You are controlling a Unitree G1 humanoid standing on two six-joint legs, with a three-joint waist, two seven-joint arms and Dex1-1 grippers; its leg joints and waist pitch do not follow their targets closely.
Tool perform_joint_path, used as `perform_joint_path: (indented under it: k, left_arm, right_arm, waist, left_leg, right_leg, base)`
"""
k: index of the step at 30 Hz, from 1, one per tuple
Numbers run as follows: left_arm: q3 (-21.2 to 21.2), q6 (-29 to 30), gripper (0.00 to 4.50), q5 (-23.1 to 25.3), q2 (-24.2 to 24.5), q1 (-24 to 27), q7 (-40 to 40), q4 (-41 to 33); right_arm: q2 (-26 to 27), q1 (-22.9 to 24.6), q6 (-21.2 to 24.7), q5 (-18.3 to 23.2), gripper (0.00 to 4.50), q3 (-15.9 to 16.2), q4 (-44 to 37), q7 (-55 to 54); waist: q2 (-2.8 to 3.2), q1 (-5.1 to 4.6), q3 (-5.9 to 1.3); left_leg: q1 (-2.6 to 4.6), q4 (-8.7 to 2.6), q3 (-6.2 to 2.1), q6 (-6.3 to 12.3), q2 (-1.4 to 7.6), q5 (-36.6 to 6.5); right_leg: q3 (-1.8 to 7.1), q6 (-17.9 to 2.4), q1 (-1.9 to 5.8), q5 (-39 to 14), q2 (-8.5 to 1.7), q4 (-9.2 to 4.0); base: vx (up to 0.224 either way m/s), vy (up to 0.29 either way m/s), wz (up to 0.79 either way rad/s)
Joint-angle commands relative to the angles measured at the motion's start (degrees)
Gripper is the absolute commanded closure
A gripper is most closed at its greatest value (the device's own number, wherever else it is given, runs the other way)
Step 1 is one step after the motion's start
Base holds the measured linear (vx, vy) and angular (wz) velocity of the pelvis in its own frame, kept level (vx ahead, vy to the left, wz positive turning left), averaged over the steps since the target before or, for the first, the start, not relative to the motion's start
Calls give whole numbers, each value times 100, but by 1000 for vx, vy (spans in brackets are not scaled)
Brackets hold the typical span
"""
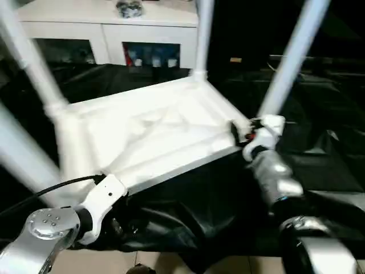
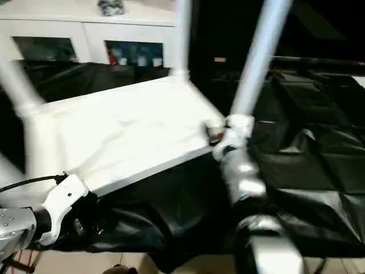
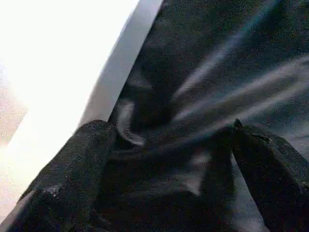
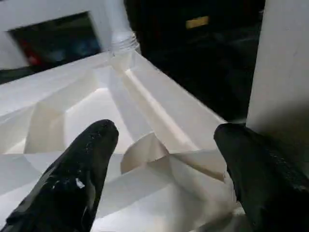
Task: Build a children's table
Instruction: Rotate table base
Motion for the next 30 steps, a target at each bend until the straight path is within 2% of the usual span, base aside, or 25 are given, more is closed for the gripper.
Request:
perform_joint_path:
  k: [1, 2, 3, 4, 5, 7, 8, 9, 10, 12, 13, 15, 16, 17, 19, 21, 22, 23, 25, 26, 27, 29, 30]
  left_arm:
    - [231, -226, 5, 308, -111, -230, 464, 224]
    - [308, -311, 5, 354, -171, -265, 588, 285]
    - [372, -420, 5, 352, -208, -266, 649, 320]
    - [440, -583, 5, 320, -235, -241, 690, 352]
    - [523, -832, 5, 224, -257, -144, 636, 330]
    - [562, -970, 5, 160, -264, -81, 583, 304]
    - [832, -1109, 5, -242, -336, 278, 272, 109]
    - [944, -1141, 5, -407, -350, 447, 134, 28]
    - [1027, -1153, 5, -492, -367, 540, 75, -9]
    - [1253, -1223, 5, -685, -438, 738, -29, -66]
    - [1336, -1258, 5, -748, -478, 779, -49, -72]
    - [1866, -1566, 5, -953, -887, 661, 317, 148]
    - [1968, -1649, 5, -995, -984, 587, 450, 244]
    - [2067, -1864, 5, -966, -1106, 432, 672, 416]
    - [2211, -2128, 5, -998, -1296, 228, 928, 615]
    - [2280, -2323, 5, -1116, -1531, 14, 1115, 727]
    - [2268, -2360, 5, -1108, -1576, -51, 1181, 763]
    - [2233, -2398, 5, -1059, -1615, -142, 1277, 829]
    - [2204, -2393, 5, -1018, -1666, -239, 1341, 902]
    - [2212, -2409, 5, -1010, -1705, -289, 1376, 952]
    - [2250, -2462, 5, -955, -1848, -523, 1545, 1205]
    - [2259, -2533, 5, -903, -1863, -588, 1621, 1314]
    - [2323, -2646, 5, -986, -1936, -681, 1657, 1397]
  right_arm:
    - [-299, -169, -241, -23, 71, -266, 168, -186]
    - [-373, -195, -259, -12, 71, -296, 227, -184]
    - [-443, -224, -289, -7, 71, -316, 298, -178]
    - [-530, -274, -350, -7, 71, -339, 426, -168]
    - [-607, -310, -403, -14, 71, -348, 528, -130]
    - [-638, -324, -429, -21, 71, -347, 571, -103]
    - [-691, -254, -429, -126, 71, -188, 501, 262]
    - [-699, -202, -431, -157, 71, -111, 447, 470]
    - [-696, -156, -420, -162, 71, -74, 389, 577]
    - [-671, -17, -392, -148, 71, 8, 206, 847]
    - [-656, 43, -373, -132, 71, 34, 114, 937]
    - [-572, 531, -232, -51, 71, 217, -561, 1245]
    - [-559, 632, -230, -41, 71, 250, -677, 1257]
    - [-531, 891, -246, -46, 71, 317, -978, 1240]
    - [-473, 1295, -270, -67, 71, 384, -1446, 1190]
    - [-373, 1801, -208, 12, 71, 326, -2003, 1085]
    - [-361, 1970, -207, 1, 71, 315, -2153, 1040]
    - [-370, 2216, -235, -72, 71, 326, -2330, 966]
    - [-397, 2484, -260, -225, 71, 330, -2503, 859]
    - [-376, 2582, -198, -208, 71, 295, -2598, 818]
    - [-277, 3016, 104, -137, 71, 140, -3027, 609]
    - [-272, 3152, 182, -152, 71, 153, -3187, 537]
    - [-305, 3233, 222, -193, 71, 222, -3269, 548]
  waist:
    - [55, -71, -337]
    - [23, -62, -343]
    - [28, -61, -343]
    - [11, -63, -350]
    - [-19, -65, -356]
    - [-9, -56, -362]
    - [-48, -66, -369]
    - [-49, -75, -375]
    - [-51, -93, -370]
    - [-43, -117, -377]
    - [-64, -137, -371]
    - [-127, -155, -354]
    - [-99, -158, -361]
    - [-136, -164, -357]
    - [-145, -136, -347]
    - [-147, -155, -338]
    - [-134, -148, -330]
    - [-143, -154, -332]
    - [-154, -176, -318]
    - [-154, -176, -318]
    - [-155, -192, -303]
    - [-155, -190, -296]
    - [-183, -215, -303]
  left_leg:
    - [219, -431, -128, -367, 196, -2478]
    - [222, -416, -117, -345, 193, -2420]
    - [205, -414, -120, -332, 188, -2370]
    - [176, -412, -124, -300, 189, -2266]
    - [168, -399, -112, -258, 191, -2194]
    - [152, -390, -118, -216, 192, -2101]
    - [120, -374, -105, -154, 198, -1966]
    - [86, -380, -116, -133, 202, -1871]
    - [75, -381, -106, -84, 204, -1804]
    - [111, -366, -95, -25, 205, -1847]
    - [95, -369, -91, 9, 203, -1843]
    - [103, -383, -85, 36, 232, -1876]
    - [127, -387, -83, 3, 238, -1947]
    - [132, -388, -85, -10, 238, -1975]
    - [146, -409, -93, -89, 239, -2102]
    - [132, -433, -114, -148, 241, -2243]
    - [166, -431, -111, -194, 250, -2400]
    - [182, -437, -122, -232, 253, -2541]
    - [153, -449, -138, -269, 237, -2653]
    - [153, -449, -138, -269, 237, -2653]
    - [168, -445, -145, -289, 227, -2783]
    - [206, -431, -152, -309, 217, -2934]
    - [128, -457, -185, -313, 209, -2887]
  right_leg:
    - [143, -687, 38, -2166, -169, -437]
    - [146, -705, 39, -2106, -171, -445]
    - [145, -725, 53, -2071, -175, -431]
    - [136, -746, 83, -2006, -180, -418]
    - [131, -763, 81, -1951, -174, -416]
    - [128, -801, 91, -1869, -184, -401]
    - [127, -849, 103, -1700, -185, -370]
    - [123, -869, 136, -1620, -193, -349]
    - [116, -895, 126, -1535, -167, -345]
    - [125, -944, 96, -1446, -149, -342]
    - [130, -957, 112, -1408, -150, -343]
    - [139, -941, 105, -1450, -152, -380]
    - [146, -931, 93, -1468, -140, -377]
    - [140, -920, 90, -1514, -140, -388]
    - [150, -754, 90, -1682, -137, -415]
    - [145, -684, 94, -1876, -143, -423]
    - [158, -620, 51, -2034, -148, -456]
    - [156, -569, 41, -2150, -150, -469]
    - [144, -476, 45, -2386, -157, -497]
    - [144, -476, 45, -2386, -157, -497]
    - [148, -370, 24, -2601, -151, -533]
    - [149, -277, -23, -2815, -151, -585]
    - [123, -231, 55, -2901, -171, -566]
  base:
    - [0, 0, 0]
    - [0, 0, 0]
    - [0, 0, 0]
    - [0, 0, 0]
    - [0, 0, 0]
    - [0, 0, 0]
    - [0, 0, 0]
    - [0, 0, 0]
    - [0, 0, 0]
    - [0, 0, 0]
    - [0, 0, 0]
    - [0, 0, 0]
    - [0, 0, 0]
    - [0, 0, 0]
    - [0, 0, 0]
    - [0, 0, 0]
    - [0, 0, 0]
    - [0, 0, 0]
    - [0, 0, 0]
    - [0, 0, 0]
    - [0, 0, 0]
    - [0, 0, 0]
    - [0, 0, 0]
